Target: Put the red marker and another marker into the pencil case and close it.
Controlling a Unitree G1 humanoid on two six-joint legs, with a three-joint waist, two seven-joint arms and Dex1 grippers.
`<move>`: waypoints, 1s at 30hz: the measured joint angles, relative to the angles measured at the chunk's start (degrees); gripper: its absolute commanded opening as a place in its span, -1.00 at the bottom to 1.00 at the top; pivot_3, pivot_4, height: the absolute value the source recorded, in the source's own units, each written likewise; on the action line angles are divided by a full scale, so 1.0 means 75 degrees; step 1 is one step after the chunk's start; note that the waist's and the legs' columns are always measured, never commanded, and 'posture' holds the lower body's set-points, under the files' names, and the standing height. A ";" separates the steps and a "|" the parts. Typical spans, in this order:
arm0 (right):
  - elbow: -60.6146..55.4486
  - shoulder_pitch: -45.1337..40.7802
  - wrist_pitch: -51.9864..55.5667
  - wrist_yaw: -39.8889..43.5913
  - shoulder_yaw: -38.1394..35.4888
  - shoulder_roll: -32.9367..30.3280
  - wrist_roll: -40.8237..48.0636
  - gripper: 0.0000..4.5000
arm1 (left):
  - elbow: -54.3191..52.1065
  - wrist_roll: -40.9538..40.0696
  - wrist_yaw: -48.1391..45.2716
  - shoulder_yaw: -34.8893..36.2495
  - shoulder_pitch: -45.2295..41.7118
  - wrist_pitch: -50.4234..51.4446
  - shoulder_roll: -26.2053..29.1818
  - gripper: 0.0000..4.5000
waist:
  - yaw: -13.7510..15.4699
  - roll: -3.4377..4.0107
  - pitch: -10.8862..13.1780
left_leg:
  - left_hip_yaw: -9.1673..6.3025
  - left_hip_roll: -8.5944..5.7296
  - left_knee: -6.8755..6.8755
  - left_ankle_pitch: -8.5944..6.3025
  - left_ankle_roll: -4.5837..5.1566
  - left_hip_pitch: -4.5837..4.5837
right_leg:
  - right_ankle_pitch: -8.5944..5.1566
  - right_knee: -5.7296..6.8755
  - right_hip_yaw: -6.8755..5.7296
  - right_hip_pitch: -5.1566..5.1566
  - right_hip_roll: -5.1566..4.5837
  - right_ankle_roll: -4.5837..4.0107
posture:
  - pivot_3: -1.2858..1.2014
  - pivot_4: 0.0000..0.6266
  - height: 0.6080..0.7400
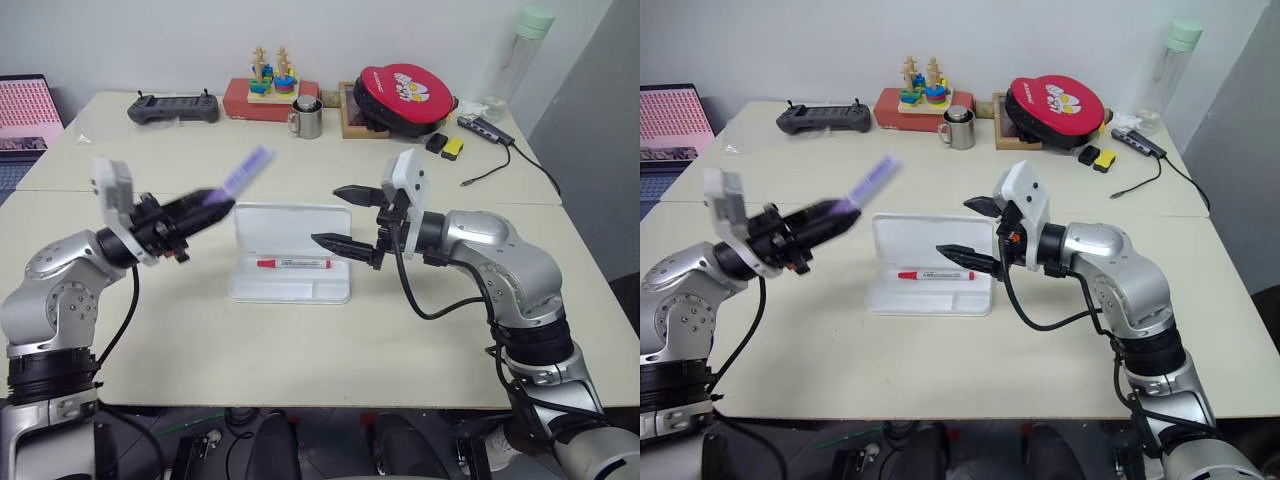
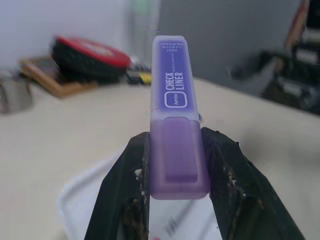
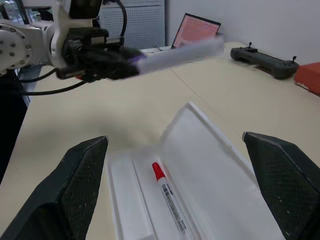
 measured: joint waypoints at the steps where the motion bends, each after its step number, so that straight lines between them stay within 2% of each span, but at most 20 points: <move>1: 0.0000 -0.0001 -0.0008 0.0000 0.0004 0.0002 0.0003 1.00 | 0.0015 0.0110 -0.0116 -0.0135 0.0000 -0.0045 0.0047 -0.46 | -0.0002 -0.0001 0.0000 | 0.0001 0.0000 0.0004 0.0002 0.0000 -0.0001 | 0.0003 0.0000 0.0002 0.0000 0.0000 0.0005 | 0.03 -0.52 1.00; 3: 0.0001 -0.0001 -0.0046 -0.0001 0.0011 -0.0002 0.0002 1.00 | 0.0118 0.0827 -0.0651 -0.0859 0.0019 -0.0495 0.0472 -0.46 | -0.0005 -0.0001 -0.0001 | 0.0009 -0.0005 0.0009 0.0003 -0.0003 -0.0001 | 0.0007 -0.0005 0.0016 0.0000 -0.0003 0.0011 | 0.03 -0.52 1.00; 8: -0.0362 0.0348 0.0108 0.0086 0.0190 -0.0287 0.0049 1.00 | 0.1037 0.2201 -0.1942 -0.2298 -0.0272 -0.1600 0.0821 -0.46 | 0.0055 -0.0003 -0.0001 | 0.0012 -0.0003 -0.0001 0.0003 -0.0004 -0.0026 | 0.0004 -0.0004 0.0012 -0.0021 -0.0002 -0.0029 | 0.03 -0.52 1.00; 16: -0.0767 0.0729 0.0426 -0.0024 0.0576 -0.0380 0.0134 1.00 | 0.2348 0.3013 -0.2589 -0.2809 -0.1355 -0.2519 0.0778 -0.46 | 0.0064 -0.0001 0.0000 | 0.0008 -0.0001 -0.0007 0.0001 -0.0004 -0.0033 | -0.0008 0.0001 0.0001 -0.0028 -0.0001 -0.0044 | 0.03 -0.52 1.00; 25: -0.0812 0.0735 0.0451 -0.0203 0.0648 -0.0386 0.0098 1.00 | 0.2742 0.3403 -0.2978 -0.3047 -0.1499 -0.2849 0.0723 -0.46 | 0.0051 -0.0001 0.0000 | 0.0004 -0.0001 -0.0004 0.0002 -0.0004 -0.0032 | -0.0008 0.0004 -0.0002 -0.0023 -0.0001 -0.0043 | 0.03 -0.52 1.00; 27: -0.0807 0.0736 0.0450 -0.0235 0.0694 -0.0384 0.0051 1.00 | 0.2890 0.3599 -0.2934 -0.3072 -0.1559 -0.3015 0.0717 -0.15 | 0.0052 -0.0001 0.0000 | 0.0002 -0.0001 -0.0004 0.0002 -0.0003 -0.0031 | -0.0008 0.0005 -0.0003 -0.0023 -0.0001 -0.0043 | 0.03 -0.52 1.00; 30: -0.0795 0.0736 0.0451 -0.0334 0.0696 -0.0380 -0.0001 1.00 | 0.3023 0.3683 -0.2810 -0.3071 -0.1645 -0.3097 0.0680 0.08 | 0.0054 -0.0001 0.0000 | 0.0002 -0.0001 -0.0003 0.0002 -0.0004 -0.0032 | -0.0008 0.0005 -0.0003 -0.0022 -0.0001 -0.0043 | 0.03 -0.52 1.00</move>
